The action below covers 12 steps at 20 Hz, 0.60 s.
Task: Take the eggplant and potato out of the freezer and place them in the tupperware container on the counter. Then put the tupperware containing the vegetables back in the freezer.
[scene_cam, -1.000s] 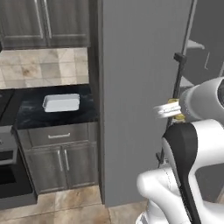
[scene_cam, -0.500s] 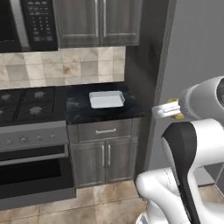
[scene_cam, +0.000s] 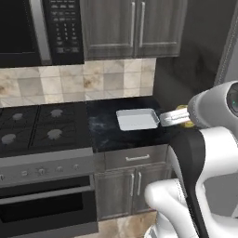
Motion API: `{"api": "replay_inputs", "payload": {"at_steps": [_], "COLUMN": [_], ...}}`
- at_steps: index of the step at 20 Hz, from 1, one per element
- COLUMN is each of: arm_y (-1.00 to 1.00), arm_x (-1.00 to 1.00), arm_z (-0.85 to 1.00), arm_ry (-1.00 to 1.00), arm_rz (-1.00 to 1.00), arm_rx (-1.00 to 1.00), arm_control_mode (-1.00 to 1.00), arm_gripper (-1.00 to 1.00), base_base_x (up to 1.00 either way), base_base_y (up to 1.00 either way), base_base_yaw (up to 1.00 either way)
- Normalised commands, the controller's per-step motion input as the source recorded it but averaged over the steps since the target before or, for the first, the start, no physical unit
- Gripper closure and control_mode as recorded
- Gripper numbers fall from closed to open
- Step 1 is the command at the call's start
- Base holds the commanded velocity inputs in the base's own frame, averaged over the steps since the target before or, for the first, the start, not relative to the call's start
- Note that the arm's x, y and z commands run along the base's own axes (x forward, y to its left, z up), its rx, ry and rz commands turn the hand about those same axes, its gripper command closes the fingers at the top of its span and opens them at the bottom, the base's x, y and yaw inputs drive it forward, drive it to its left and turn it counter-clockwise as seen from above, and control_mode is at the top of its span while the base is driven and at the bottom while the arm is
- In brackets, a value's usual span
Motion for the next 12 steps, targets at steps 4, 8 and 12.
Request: {"api": "replay_inputs", "payload": {"at_steps": [4,8,12], "arm_y": [0.00,0.00,0.00], "arm_x": [0.00,0.00,0.00], "arm_z": [0.00,0.00,0.00], "arm_ry": [0.00,0.00,0.00], "arm_rz": [0.00,0.00,0.00], "arm_rx": [0.00,0.00,0.00], "arm_control_mode": [1.00,1.00,1.00], "arm_gripper": [1.00,1.00,1.00], "base_base_x": [0.92,0.88,0.57], "base_base_y": [0.00,0.00,0.03], "base_base_yaw": [-0.05,-0.05,-0.04]}}
